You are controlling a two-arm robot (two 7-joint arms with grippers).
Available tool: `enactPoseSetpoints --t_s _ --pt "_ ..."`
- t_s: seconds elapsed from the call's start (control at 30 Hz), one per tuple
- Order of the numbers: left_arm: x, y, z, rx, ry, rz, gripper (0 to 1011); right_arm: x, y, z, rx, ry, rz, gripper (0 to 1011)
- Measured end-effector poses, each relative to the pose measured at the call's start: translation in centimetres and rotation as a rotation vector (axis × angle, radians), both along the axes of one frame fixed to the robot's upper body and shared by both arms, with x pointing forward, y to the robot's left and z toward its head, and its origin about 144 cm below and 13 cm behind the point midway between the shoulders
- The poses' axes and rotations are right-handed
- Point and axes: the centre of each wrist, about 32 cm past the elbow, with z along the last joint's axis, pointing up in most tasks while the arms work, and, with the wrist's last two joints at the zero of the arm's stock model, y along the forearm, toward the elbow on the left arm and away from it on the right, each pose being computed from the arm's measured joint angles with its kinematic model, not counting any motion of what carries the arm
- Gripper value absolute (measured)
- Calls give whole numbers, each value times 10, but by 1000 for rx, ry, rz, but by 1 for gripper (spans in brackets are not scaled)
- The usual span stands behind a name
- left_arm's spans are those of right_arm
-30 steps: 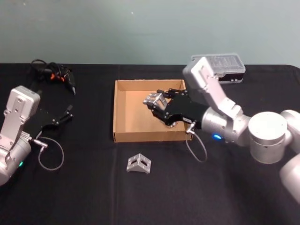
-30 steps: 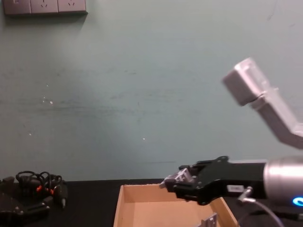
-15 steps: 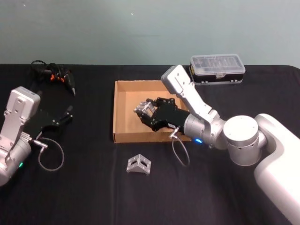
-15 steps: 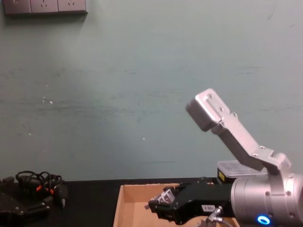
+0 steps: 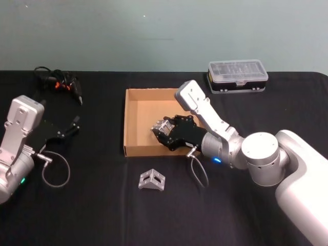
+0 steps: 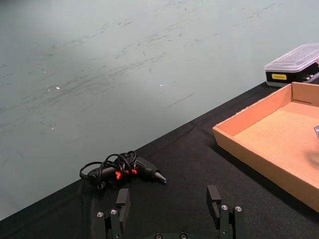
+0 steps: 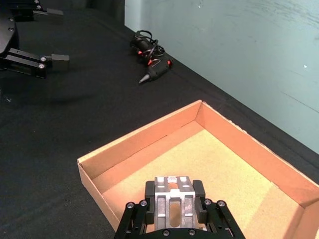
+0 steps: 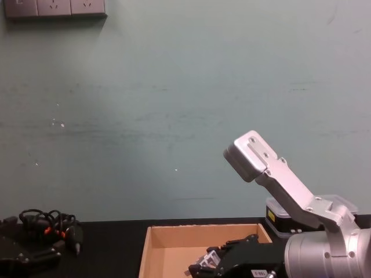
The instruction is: Use one hand to pick up the angle iron from the table and place it into the box.
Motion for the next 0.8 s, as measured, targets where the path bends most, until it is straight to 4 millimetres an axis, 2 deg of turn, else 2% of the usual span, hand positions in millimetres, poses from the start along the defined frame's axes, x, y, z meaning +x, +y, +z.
enactPoseSetpoints --t_s 0.17,0.6,0.8 --pt "0 0 0 0 0 0 1011 -1 0 -1 -3 3 -6 466" --pt "0 0 0 0 0 0 1011 -4 -1 1 24 -14 -11 873" --pt "0 0 0 0 0 0 1011 -9 -6 9 65 -46 -16 1002"
